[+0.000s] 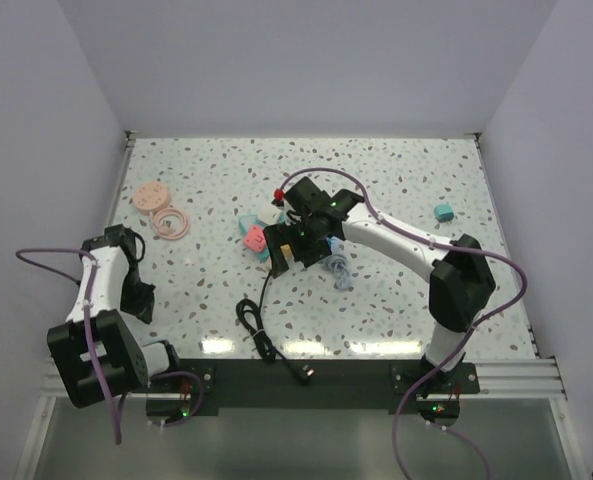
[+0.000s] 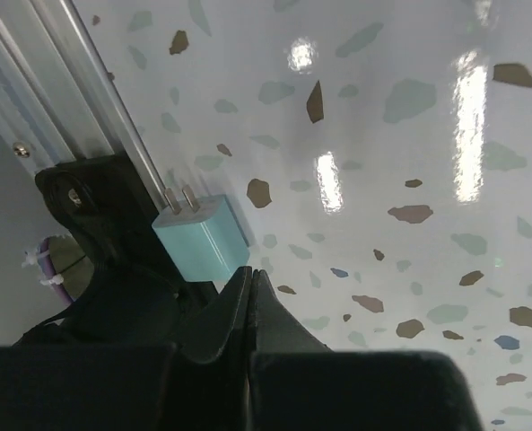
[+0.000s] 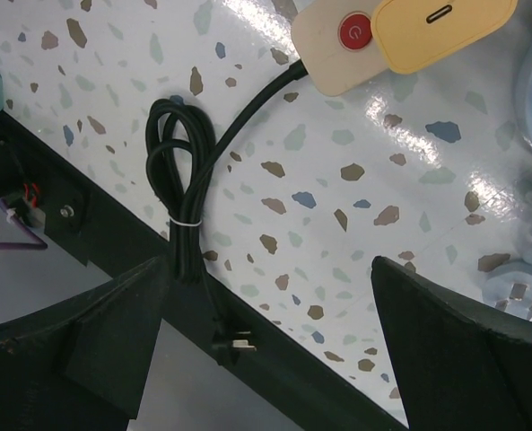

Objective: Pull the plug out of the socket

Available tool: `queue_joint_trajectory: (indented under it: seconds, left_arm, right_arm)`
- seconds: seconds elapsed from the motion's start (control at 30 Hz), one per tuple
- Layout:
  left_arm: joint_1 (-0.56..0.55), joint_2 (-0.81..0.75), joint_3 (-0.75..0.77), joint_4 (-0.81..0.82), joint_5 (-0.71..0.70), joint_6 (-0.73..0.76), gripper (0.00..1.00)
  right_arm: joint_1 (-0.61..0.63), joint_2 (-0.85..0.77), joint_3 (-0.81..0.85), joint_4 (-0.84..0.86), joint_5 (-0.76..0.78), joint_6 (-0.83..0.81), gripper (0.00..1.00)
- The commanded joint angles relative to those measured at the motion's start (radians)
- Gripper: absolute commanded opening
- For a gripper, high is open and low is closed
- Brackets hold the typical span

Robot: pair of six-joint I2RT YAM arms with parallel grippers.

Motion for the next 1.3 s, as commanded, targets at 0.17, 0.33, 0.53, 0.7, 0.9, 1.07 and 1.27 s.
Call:
queue_joint_trajectory:
  seconds: [0.17, 0.33, 0.53, 0.7, 0.9, 1.07, 1.27]
  left_arm:
    - [0.04, -0.025, 0.085, -0.086, -0.152, -0.129, 0.0]
    - [0.052, 0.183, 0.098, -0.105, -0.122, -0.107, 0.0]
    - [0.052, 0.193, 0.039, -0.076, -0.133, -0.179, 0.0]
    - [0.049, 0.25, -0.011, -0.037, -0.083, -0.161, 0.0]
    - [-0.031, 0.207, -0.001, -0.027, -0.055, -0.191, 0.0]
    - [-0.1, 0.246, -0.06, 0.012, -0.012, -0.222, 0.0]
    - [-0.242, 0.265, -0.041, 0.044, 0.045, -0.261, 0.0]
  right_arm:
    - [0.001, -0.108, -0.083, 0.038, -0.062, -0.025, 0.98]
    - [0.002, -0.111, -0.082, 0.032, -0.078, -0.051, 0.98]
    - [0.002, -0.1, -0.075, 0.027, -0.087, -0.065, 0.98]
    - [0.002, -0.097, -0.086, 0.035, -0.087, -0.068, 0.98]
    - [0.002, -0.096, -0.112, 0.04, -0.087, -0.072, 0.98]
    - [0.002, -0.093, -0.121, 0.029, -0.076, -0.08, 0.98]
    - [0.002, -0.11, -0.144, 0.027, -0.061, -0.076, 0.98]
